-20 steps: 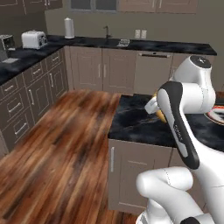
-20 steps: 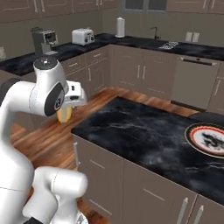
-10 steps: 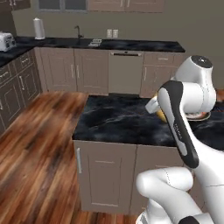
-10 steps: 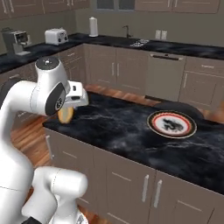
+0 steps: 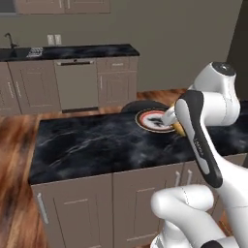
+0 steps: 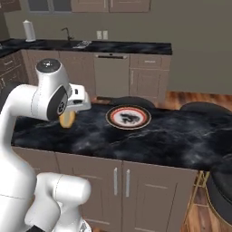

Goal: Move the hot dog bun to the plate on the dining table and place the condiment next to that plate. Then navigate to the fridge and take the sausage and place it on the plate as well.

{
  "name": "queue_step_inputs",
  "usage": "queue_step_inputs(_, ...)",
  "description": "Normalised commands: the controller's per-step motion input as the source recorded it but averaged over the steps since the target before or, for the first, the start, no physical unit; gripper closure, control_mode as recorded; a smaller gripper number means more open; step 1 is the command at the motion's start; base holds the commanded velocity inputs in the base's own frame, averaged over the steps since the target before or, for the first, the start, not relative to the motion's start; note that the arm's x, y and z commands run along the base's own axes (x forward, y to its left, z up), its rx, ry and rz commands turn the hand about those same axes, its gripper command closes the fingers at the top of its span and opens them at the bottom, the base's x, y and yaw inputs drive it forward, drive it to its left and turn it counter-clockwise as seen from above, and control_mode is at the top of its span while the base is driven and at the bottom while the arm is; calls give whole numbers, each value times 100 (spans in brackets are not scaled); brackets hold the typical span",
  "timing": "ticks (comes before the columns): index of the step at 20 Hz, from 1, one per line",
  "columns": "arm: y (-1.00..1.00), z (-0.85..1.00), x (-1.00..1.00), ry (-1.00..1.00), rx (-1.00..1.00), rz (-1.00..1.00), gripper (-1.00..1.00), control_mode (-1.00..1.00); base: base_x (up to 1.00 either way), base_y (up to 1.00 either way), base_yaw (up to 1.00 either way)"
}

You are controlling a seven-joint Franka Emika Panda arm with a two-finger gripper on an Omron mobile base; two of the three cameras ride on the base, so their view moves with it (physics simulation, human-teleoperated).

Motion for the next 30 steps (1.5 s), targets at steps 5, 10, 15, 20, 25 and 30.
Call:
queue_step_inputs(5,0,0,0,0,0,0,100,100,73,7,-20)
queue_step_inputs(10,0,0,0,0,0,0,100,100,76,6,-6)
queue_step_inputs(15,0,0,0,0,0,0,100,100,56,-2,-1)
queue_step_inputs(20,-3,-1,31,4,2,0,100,-100,36,-1,0)
queue_step_inputs(25,-12,-26,91,20,2,0,100,-100,0,0,0)
queue_step_inputs(30,-22,-45,47,21,1,0,100,-100,0,0,0)
